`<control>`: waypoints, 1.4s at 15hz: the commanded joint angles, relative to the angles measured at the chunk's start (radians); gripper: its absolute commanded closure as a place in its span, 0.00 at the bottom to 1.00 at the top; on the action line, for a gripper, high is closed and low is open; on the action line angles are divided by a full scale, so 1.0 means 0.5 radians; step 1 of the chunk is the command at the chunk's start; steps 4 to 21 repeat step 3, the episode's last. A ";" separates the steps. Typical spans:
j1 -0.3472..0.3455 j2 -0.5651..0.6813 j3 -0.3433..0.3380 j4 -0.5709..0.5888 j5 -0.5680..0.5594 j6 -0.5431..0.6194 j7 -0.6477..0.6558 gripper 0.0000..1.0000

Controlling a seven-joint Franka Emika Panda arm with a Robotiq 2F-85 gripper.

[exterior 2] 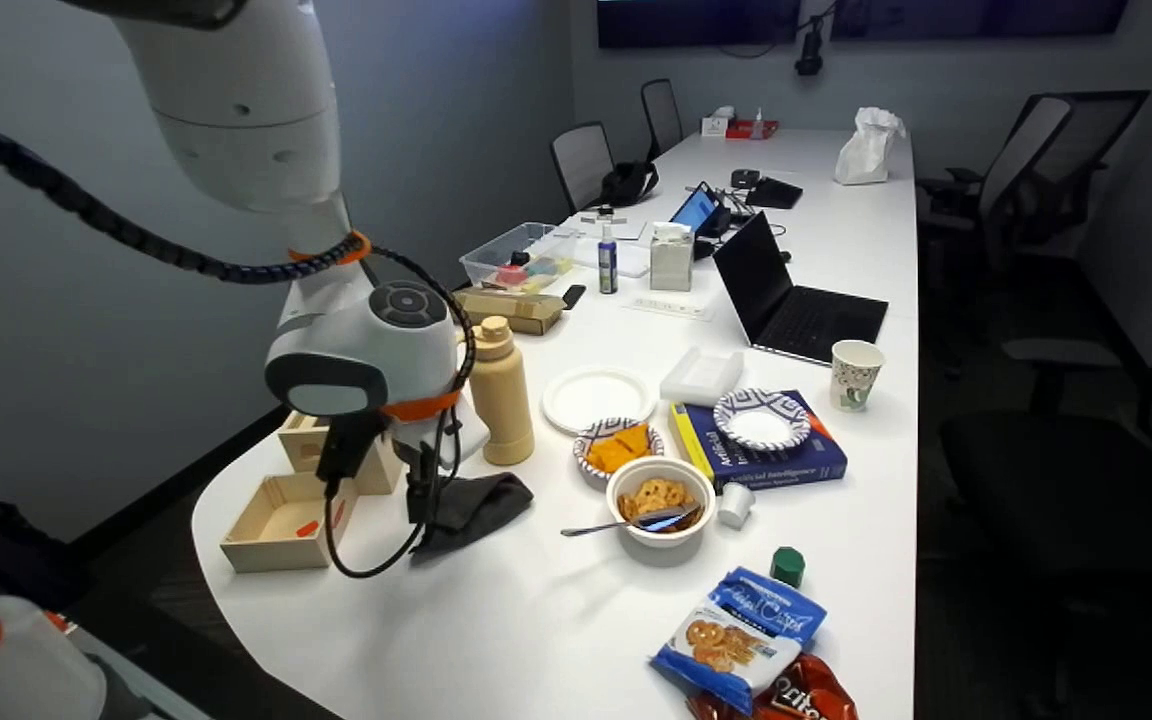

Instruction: Fold the grey towel twice, then use it to wipe the table

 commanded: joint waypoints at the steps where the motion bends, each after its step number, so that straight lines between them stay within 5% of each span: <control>1: 0.111 -0.488 -0.006 -0.272 -0.060 -0.121 0.085 0.00; 2: 0.116 -0.578 -0.001 -0.299 -0.068 -0.175 0.070 0.00; 3: 0.334 -0.517 -0.225 -0.150 -0.023 -0.223 -0.068 0.00; 21: 0.334 -0.517 -0.225 -0.150 -0.023 -0.223 -0.068 0.00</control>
